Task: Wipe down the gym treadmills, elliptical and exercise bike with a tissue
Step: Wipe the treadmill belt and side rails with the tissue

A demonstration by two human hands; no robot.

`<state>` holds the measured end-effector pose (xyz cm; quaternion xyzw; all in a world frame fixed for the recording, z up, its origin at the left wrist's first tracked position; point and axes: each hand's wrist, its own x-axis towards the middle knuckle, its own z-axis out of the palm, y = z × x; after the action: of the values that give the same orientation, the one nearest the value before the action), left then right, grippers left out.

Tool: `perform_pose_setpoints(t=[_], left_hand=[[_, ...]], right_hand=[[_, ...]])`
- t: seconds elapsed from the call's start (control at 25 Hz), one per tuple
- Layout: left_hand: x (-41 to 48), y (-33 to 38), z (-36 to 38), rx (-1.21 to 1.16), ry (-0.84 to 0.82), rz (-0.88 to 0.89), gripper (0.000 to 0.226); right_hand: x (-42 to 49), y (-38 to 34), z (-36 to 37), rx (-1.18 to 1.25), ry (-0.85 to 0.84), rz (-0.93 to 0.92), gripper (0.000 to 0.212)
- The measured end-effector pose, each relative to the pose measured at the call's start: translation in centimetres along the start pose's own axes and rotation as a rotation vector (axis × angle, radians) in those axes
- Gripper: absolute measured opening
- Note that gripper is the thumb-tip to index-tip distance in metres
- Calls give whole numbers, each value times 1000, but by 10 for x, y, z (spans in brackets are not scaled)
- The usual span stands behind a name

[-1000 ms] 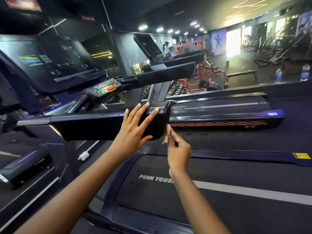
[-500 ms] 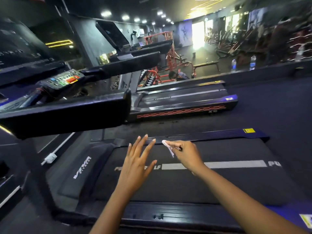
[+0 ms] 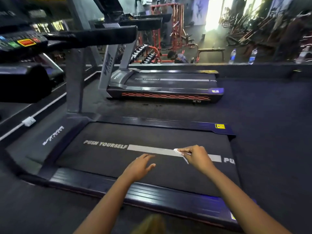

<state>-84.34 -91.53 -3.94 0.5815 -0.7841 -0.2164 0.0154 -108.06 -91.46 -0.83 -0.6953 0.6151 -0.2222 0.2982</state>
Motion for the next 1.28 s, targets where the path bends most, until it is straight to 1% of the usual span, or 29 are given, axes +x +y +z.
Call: perform_pose_setpoints(t=[0.2,0.32,0.4,0.52,0.68,0.76,0.92,1.08,1.28], left_hand=[[44,30,-10,-9,16,-12,49],[81,29,-30,-16,41,-62,50],[109,21,-39,2,32,-114,51],[151,-2,-36,0,-6,-193,51],[216,-46,-51,-50,-3,-292,50],[237,-63,-84,-97,-6,-372,49],[238,-69,-163,-142,16,-519,47],[210,-50,-237,-126,70,-634,47],[168,-46,-299,-129,163,-820,47]], right_hand=[[28,32,-35,-77,7,27,26],[73,30,-50,-125,-9,-25,27],[111,28,-54,-153,-46,-44,28],[168,29,-45,-197,-152,-63,27],[265,18,-34,-180,-229,-163,29],[312,-8,-39,-185,-293,-198,32],[373,-77,-65,-157,-399,-284,32],[402,-153,-91,-74,-514,-414,32],[428,-241,-89,-57,-647,-628,26]])
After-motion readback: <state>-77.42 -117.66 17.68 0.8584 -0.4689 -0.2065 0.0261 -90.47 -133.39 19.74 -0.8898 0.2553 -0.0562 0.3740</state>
